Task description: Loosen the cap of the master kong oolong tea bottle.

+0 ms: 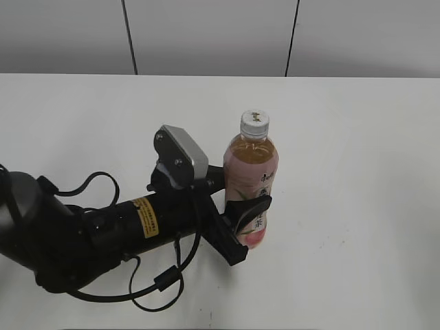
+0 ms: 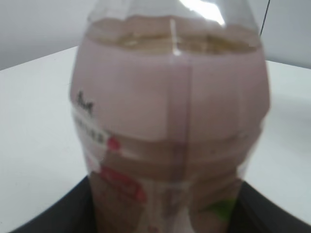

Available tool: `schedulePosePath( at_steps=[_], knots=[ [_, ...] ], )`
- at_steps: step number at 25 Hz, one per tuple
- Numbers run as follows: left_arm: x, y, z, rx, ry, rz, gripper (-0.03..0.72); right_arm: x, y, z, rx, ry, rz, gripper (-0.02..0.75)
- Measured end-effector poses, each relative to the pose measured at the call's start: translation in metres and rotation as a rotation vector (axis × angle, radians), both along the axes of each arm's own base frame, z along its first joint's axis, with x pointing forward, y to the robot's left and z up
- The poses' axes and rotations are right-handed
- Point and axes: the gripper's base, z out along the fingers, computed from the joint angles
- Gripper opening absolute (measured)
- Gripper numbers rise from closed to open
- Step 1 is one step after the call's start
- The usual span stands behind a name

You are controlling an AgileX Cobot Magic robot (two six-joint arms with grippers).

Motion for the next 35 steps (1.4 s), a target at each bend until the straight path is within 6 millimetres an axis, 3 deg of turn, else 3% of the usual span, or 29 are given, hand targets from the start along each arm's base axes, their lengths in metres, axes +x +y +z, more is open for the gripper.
schedulePosePath(
  at_steps=[6,12,25,35],
  knots=[
    [0.0,0.0,0.0,0.0,-0.001,-0.002,0.379,0.078,0.039,0.002,0.159,0.238,0.151,0.248],
    [0.0,0.0,0.0,0.0,-0.001,-0.004,0.379,0.124,0.063,-0.003,0.253,0.342,0.218,0.248],
    [0.0,0.0,0.0,0.0,-0.001,-0.005,0.379,0.163,0.141,0.013,0.232,0.404,0.273,0.248],
    [-0.001,0.0,0.0,0.0,-0.002,-0.007,0.379,0.173,0.152,0.012,0.22,0.443,0.2,0.248]
  ],
)
